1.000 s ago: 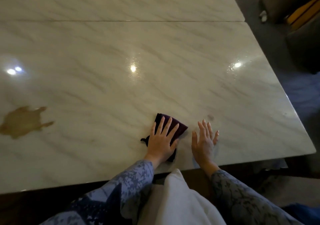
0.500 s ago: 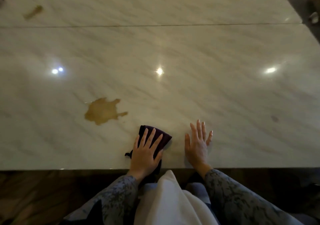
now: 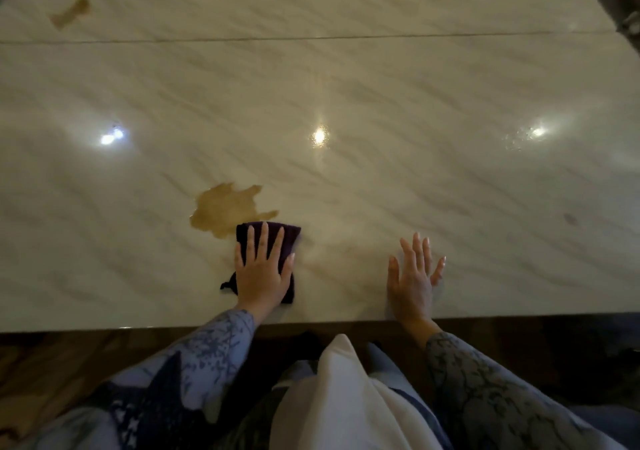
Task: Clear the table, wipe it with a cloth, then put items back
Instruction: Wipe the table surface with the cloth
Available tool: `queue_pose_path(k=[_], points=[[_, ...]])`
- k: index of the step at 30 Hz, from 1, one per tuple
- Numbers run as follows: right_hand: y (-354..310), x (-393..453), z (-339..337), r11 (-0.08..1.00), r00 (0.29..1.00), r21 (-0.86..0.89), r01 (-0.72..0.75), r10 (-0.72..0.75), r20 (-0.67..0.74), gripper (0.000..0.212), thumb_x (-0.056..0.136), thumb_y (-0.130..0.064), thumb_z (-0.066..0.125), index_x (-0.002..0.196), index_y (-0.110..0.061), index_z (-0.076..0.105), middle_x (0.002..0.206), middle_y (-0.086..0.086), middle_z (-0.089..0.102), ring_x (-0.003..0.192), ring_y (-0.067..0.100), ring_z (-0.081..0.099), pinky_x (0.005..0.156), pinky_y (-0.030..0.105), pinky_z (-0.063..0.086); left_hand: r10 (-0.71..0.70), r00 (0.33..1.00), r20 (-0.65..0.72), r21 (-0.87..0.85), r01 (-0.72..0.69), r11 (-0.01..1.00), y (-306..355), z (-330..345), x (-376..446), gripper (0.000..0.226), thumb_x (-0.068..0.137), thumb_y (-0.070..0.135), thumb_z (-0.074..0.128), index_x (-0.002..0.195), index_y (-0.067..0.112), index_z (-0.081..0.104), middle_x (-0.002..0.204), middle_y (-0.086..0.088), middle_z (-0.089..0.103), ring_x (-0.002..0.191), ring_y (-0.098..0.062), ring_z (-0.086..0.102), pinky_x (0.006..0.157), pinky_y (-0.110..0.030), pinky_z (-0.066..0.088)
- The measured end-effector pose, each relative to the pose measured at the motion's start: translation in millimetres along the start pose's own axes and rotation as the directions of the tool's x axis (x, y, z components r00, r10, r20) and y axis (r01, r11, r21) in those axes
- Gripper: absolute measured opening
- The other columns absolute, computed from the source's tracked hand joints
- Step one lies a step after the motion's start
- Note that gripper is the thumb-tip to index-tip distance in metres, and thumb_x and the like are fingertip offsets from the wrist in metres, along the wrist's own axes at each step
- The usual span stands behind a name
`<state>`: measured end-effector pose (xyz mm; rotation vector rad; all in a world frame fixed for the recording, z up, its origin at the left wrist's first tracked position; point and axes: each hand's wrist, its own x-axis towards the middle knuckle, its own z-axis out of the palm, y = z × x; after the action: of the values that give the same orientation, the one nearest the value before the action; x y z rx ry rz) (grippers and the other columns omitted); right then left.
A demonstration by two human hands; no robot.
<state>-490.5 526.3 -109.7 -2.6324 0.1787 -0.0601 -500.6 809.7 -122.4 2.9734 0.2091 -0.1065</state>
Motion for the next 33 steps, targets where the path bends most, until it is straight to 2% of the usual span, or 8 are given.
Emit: queue_pose_path(k=[4,11,14,17,20,26,30,33], points=[[32.0,-1.2,-13.1,0.998,0.998,-0.036,-0.059,0.059,-0.016,0.053,0.098,-0.041,0.031,0.144,-0.018,0.041,0.161,0.004,0.019,0.150,0.017,0.005,0.120,0.047,-0.009,-0.057,0.998,0.001,-0.025,0.057,0.998,55.5,6.6,5.3,0.067,0.096,0.060,0.018,0.152,0.025,0.028,0.161,-0.012,0.018,0.149,-0.035,0.009,0.117,-0.056,0.009],[58.5,-12.5,-35.1,0.996,0.994,-0.005,-0.094,0.094,-0.047,0.047,0.099,-0.037,0.036,0.142,-0.018,0.042,0.160,0.006,0.022,0.150,0.019,0.006,0.120,0.051,-0.004,0.294,0.948,0.124,-0.053,-0.289,0.956,164.7,23.5,1.6,0.069,0.096,0.062,0.020,0.155,0.027,0.017,0.163,-0.008,0.002,0.150,-0.033,-0.007,0.116,-0.054,-0.003],[68.0,-12.2,-44.7,0.996,0.996,-0.010,-0.087,0.086,-0.036,0.043,0.101,-0.030,0.044,0.142,-0.018,0.042,0.160,0.006,0.021,0.150,0.018,0.005,0.120,0.051,-0.004,0.358,0.911,0.202,-0.027,-0.360,0.932,182.5,20.8,-2.0,0.070,0.095,0.065,0.013,0.155,0.029,0.005,0.163,-0.006,-0.008,0.148,-0.031,-0.016,0.117,-0.054,-0.006],[76.0,-4.4,-53.2,0.997,0.998,-0.034,-0.065,0.064,-0.016,0.044,0.101,-0.030,0.044,0.143,-0.017,0.042,0.160,0.006,0.021,0.150,0.018,0.006,0.120,0.050,-0.005,0.392,0.900,0.190,-0.038,-0.392,0.919,174.1,16.5,-5.2,0.065,0.097,0.059,0.016,0.155,0.030,0.008,0.164,-0.004,-0.003,0.148,-0.027,-0.016,0.118,-0.055,0.000],[74.7,8.3,-55.6,0.997,0.999,-0.067,-0.028,0.029,0.017,0.045,0.101,-0.032,0.043,0.143,-0.017,0.041,0.160,0.006,0.020,0.150,0.020,0.007,0.120,0.052,-0.004,0.406,0.906,0.122,-0.041,-0.404,0.914,157.4,18.7,-10.6,0.058,0.098,0.047,0.024,0.153,0.032,0.019,0.163,-0.002,0.011,0.150,-0.027,-0.002,0.118,-0.054,0.005],[25.2,26.8,-39.1,0.996,0.994,-0.046,0.079,-0.076,0.077,0.045,0.102,-0.035,0.040,0.144,-0.018,0.041,0.161,0.006,0.020,0.150,0.020,0.008,0.120,0.049,-0.008,0.377,0.922,0.085,-0.032,-0.375,0.926,103.6,13.8,-5.9,0.054,0.098,0.043,0.028,0.151,0.033,0.027,0.161,0.001,0.022,0.150,-0.026,0.012,0.118,-0.055,0.014],[-16.9,35.0,-17.2,0.984,0.980,-0.017,0.177,-0.174,0.100,0.052,0.097,-0.042,0.031,0.141,-0.018,0.044,0.160,0.006,0.023,0.150,0.019,0.011,0.120,0.049,-0.008,0.252,0.966,0.065,-0.038,-0.250,0.968,40.5,0.8,13.9,0.059,0.099,0.055,0.012,0.151,0.033,0.027,0.161,0.001,0.019,0.150,-0.024,0.009,0.118,-0.053,0.014],[-44.3,35.9,-0.1,0.978,0.974,-0.011,0.208,-0.207,0.093,0.054,0.098,-0.045,0.027,0.142,-0.018,0.043,0.160,0.005,0.021,0.150,0.018,0.009,0.119,0.047,-0.011,0.212,0.976,0.046,-0.029,-0.211,0.977,-4.9,-8.4,29.6,0.068,0.096,0.059,-0.001,0.152,0.032,0.025,0.162,0.001,0.016,0.150,-0.023,0.006,0.119,-0.048,0.004]])
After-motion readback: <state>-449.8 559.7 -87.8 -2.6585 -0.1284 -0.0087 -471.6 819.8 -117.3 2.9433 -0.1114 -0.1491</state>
